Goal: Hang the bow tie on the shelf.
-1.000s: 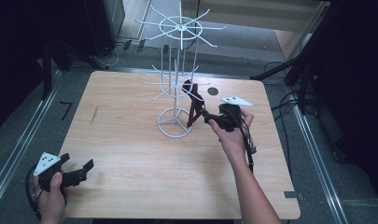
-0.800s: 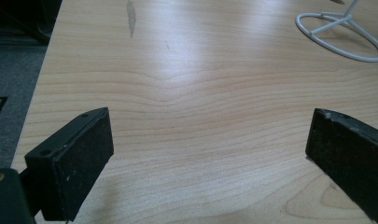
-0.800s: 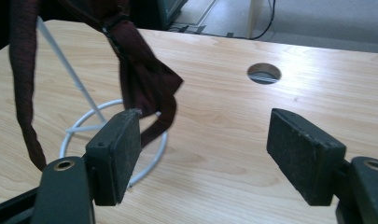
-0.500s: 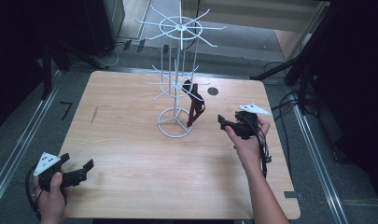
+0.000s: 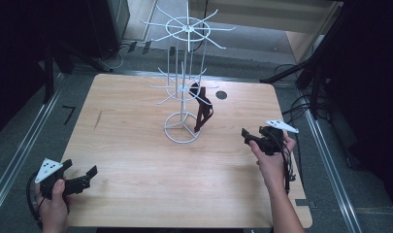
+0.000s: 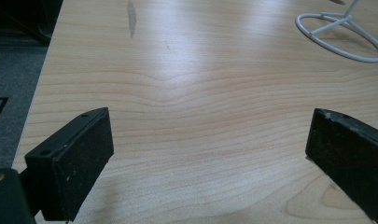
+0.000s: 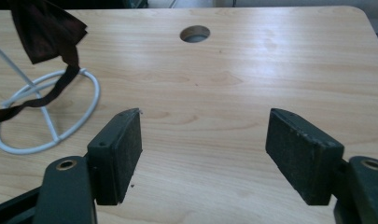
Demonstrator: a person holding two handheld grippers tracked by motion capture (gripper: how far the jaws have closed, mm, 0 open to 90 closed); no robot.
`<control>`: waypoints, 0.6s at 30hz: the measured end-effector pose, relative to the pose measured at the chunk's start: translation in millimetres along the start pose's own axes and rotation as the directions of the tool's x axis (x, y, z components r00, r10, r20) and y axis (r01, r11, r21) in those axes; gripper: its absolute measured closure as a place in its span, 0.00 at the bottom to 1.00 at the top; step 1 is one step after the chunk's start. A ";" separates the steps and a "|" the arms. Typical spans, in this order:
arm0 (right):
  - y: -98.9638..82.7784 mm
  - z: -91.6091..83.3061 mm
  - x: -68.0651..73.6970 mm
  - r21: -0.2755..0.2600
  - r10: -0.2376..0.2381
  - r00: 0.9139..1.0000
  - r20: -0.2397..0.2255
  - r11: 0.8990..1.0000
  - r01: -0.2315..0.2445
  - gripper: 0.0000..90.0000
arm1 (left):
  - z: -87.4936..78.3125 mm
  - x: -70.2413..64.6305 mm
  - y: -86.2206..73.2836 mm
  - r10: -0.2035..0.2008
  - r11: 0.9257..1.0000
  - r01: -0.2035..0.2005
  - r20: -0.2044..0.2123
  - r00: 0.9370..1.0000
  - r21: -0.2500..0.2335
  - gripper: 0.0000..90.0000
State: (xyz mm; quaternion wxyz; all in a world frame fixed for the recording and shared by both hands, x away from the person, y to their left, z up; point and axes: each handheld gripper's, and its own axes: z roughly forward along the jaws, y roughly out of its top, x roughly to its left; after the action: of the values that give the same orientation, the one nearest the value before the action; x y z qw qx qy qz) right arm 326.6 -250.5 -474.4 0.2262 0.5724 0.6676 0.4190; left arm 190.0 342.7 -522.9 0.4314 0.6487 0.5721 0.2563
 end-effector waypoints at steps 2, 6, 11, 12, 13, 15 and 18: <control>-4.4 -2.5 -5.3 0.003 0.011 1.000 0.012 1.000 -0.011 0.31 | 0.0 0.0 0.0 0.000 1.000 0.000 0.000 1.000 0.000 0.02; -12.8 -5.7 -13.9 0.011 0.020 0.999 0.027 1.000 -0.020 0.31 | -0.1 0.0 0.0 0.001 1.000 -0.001 -0.001 1.000 0.000 0.02; -26.4 -9.5 -24.0 0.025 0.032 0.999 0.044 0.999 -0.033 0.31 | -0.2 0.2 0.0 0.000 1.000 0.000 0.000 1.000 0.000 0.02; -32.1 -11.1 -28.3 0.030 0.038 0.998 0.049 0.999 -0.040 0.31 | -0.2 0.2 0.0 0.000 1.000 0.000 0.000 1.000 0.000 0.02; -32.1 -11.1 -28.3 0.030 0.038 0.998 0.049 0.999 -0.040 0.31 | -0.2 0.1 0.0 0.000 1.000 0.000 0.000 1.000 -0.001 0.02; -38.2 -13.2 -32.8 0.036 0.049 0.997 0.057 0.998 -0.051 0.31 | -0.3 0.2 -0.1 0.000 1.000 0.000 -0.001 1.000 -0.001 0.02; -45.2 -16.0 -37.9 0.041 0.062 0.996 0.063 0.997 -0.065 0.31 | -0.2 0.2 -0.1 0.000 1.000 0.000 -0.002 1.000 -0.003 0.02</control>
State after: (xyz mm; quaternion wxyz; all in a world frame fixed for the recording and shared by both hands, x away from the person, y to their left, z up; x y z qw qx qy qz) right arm 297.3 -291.1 -509.3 0.2209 0.6107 0.6506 0.3936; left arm 189.8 343.0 -522.9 0.4318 0.6480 0.5722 0.2575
